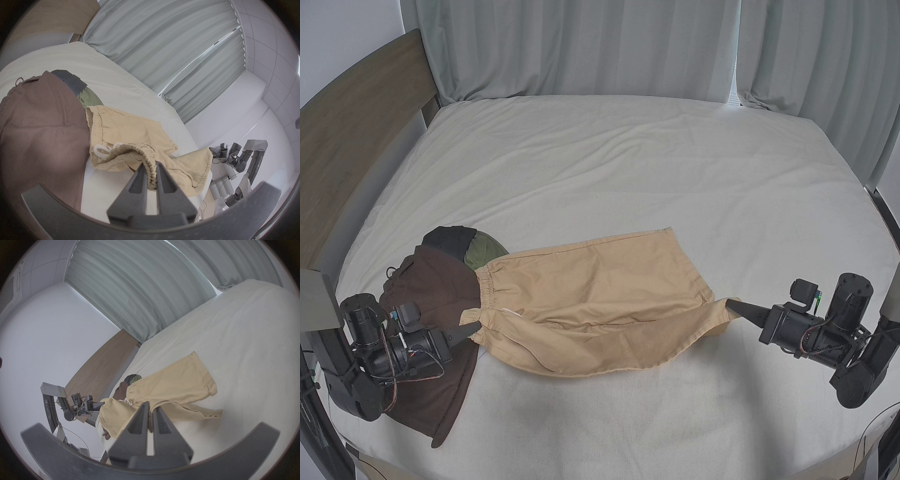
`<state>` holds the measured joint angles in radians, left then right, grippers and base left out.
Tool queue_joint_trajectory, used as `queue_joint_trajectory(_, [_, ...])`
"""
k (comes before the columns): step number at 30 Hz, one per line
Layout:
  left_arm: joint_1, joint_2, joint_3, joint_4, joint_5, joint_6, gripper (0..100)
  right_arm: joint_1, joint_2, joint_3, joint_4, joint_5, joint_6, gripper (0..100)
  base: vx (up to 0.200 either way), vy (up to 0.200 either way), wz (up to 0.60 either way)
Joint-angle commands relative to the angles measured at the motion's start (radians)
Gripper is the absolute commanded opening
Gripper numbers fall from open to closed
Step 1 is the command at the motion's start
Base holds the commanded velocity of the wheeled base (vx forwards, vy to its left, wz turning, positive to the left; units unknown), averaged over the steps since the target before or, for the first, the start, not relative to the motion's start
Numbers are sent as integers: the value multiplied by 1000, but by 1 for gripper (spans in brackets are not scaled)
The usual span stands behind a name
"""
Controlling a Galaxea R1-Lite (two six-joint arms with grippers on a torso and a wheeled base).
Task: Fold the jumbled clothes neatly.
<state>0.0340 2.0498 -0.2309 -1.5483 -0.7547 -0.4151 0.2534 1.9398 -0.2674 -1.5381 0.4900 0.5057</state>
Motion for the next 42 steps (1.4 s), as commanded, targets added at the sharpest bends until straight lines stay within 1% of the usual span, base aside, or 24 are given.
queue_joint_trajectory(1, [-2, 0, -19, -1, 12, -1, 0, -14, 7, -36, 0, 2, 0, 0, 0, 0, 0])
queue_joint_trajectory(4, [-2, 0, -48, -1, 40, -2, 0, -16, 8, -64, 0, 4, 2, 0, 0, 0, 0])
queue_joint_trajectory(7, [-3, 0, -82, -1, 66, -36, 0, -14, 10, -99, 1, 4, 28, 0, 0, 0, 0])
queue_joint_trajectory(9, [-11, 1, -96, -1, 78, -50, 0, -16, 19, -127, 6, 4, 30, 0, 0, 0, 0])
queue_joint_trajectory(14, [-17, 6, -123, -1, 95, -67, 0, -28, 42, -199, 69, 4, 30, 0, 0, 0, 0])
queue_joint_trajectory(18, [-25, 15, -148, -1, 132, -96, 0, -29, 56, -263, 111, 4, 31, 0, 0, 0, 0])
queue_joint_trajectory(23, [-28, 21, -154, 1, 141, -106, 0, -29, 61, -328, 156, 4, 39, 0, 0, 0, 0])
queue_joint_trajectory(29, [-28, 30, -159, -1, 146, -116, 0, -29, 65, -434, 246, 4, 40, 0, 0, 0, 0])
queue_joint_trajectory(31, [-29, 33, -168, -1, 167, -126, 0, -29, 74, -478, 283, 4, 40, 0, 0, 0, 0])
queue_joint_trajectory(34, [-29, 47, -180, 1, 190, -136, 0, -31, 102, -541, 319, 4, 40, 0, 0, 0, 0])
queue_joint_trajectory(39, [-31, 53, -202, 1, 193, -168, 0, -39, 160, -638, 358, 4, 40, 0, 0, 0, 0])
queue_joint_trajectory(42, [-29, 67, -226, -1, 195, -183, 0, -45, 191, -693, 408, 4, 40, 0, 0, 0, 0])
